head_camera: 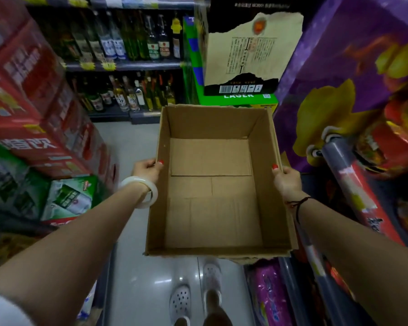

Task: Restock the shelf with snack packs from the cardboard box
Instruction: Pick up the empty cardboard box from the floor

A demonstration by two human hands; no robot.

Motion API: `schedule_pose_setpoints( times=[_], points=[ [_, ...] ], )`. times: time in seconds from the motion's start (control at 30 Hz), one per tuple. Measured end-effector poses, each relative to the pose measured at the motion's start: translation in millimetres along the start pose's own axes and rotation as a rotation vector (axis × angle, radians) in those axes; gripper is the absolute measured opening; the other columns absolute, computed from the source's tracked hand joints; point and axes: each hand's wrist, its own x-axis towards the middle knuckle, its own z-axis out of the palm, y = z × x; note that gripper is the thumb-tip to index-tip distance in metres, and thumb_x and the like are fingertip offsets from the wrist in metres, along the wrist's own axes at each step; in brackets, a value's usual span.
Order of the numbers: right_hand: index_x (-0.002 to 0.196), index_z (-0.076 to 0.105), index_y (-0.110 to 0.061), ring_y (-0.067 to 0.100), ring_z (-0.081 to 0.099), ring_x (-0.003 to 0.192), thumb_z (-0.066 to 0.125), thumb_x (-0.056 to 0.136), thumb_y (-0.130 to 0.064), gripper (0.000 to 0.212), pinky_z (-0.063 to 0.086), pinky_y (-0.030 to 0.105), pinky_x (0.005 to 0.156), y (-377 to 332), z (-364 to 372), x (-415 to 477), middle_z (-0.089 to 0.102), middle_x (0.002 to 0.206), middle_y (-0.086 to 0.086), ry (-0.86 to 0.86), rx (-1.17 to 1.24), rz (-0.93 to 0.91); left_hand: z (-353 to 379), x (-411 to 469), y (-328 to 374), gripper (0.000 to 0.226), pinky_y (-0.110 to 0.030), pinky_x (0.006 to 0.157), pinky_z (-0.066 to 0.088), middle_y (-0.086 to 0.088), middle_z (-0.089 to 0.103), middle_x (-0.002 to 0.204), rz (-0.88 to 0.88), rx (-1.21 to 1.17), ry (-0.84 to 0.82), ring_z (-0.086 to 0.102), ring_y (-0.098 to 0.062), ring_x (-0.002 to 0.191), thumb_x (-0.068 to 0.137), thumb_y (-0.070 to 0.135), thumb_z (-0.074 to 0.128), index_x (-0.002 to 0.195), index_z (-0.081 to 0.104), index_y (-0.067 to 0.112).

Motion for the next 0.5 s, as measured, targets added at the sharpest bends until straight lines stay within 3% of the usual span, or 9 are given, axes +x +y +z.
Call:
schedule_pose_setpoints(
  times=[0.1,0.27,0.43,0.5],
  points=[
    [0.111,0.062,0.001,0.027,0.052,0.082,0.045,0.099,-0.022,0.030,0.040,0.031,0.066,-4,7,29,0.055,0.082,0.011,-0.031,-0.007,0.006,19,19,4,0.035,-0.037,0.105,0.041,-0.014,0.062,0.124,-0.023,0.001,0.031,0.056,-0.032,0.117,0.093,0.015,0.054,0.126,0.058,0.004],
    [0.111,0.061,0.002,0.026,0.051,0.081,0.045,0.099,-0.021,0.031,0.038,0.032,0.070,-1,18,74,0.052,0.076,0.009,-0.070,-0.015,0.040,51,46,5,0.031,-0.028,0.085,0.041,-0.008,0.061,0.105,-0.068,0.026,0.014,0.058,-0.026,0.100,0.093,0.012,0.053,0.122,0.060,0.003],
    [0.112,0.062,-0.001,0.027,0.051,0.082,0.044,0.100,-0.023,0.030,0.039,0.033,0.072,6,26,105,0.048,0.068,0.001,-0.091,-0.047,0.059,78,66,1,0.031,-0.026,0.079,0.039,-0.005,0.058,0.098,-0.093,0.004,0.040,0.053,-0.020,0.089,0.093,0.010,0.052,0.123,0.060,0.003],
    [0.112,0.061,-0.001,0.028,0.051,0.083,0.043,0.100,-0.023,0.031,0.039,0.033,0.073,9,29,115,0.049,0.070,0.002,-0.104,-0.053,0.074,85,74,-2,0.031,-0.024,0.070,0.041,-0.005,0.056,0.096,-0.097,0.024,0.030,0.053,-0.018,0.079,0.094,0.009,0.051,0.122,0.060,0.002]
  ],
)
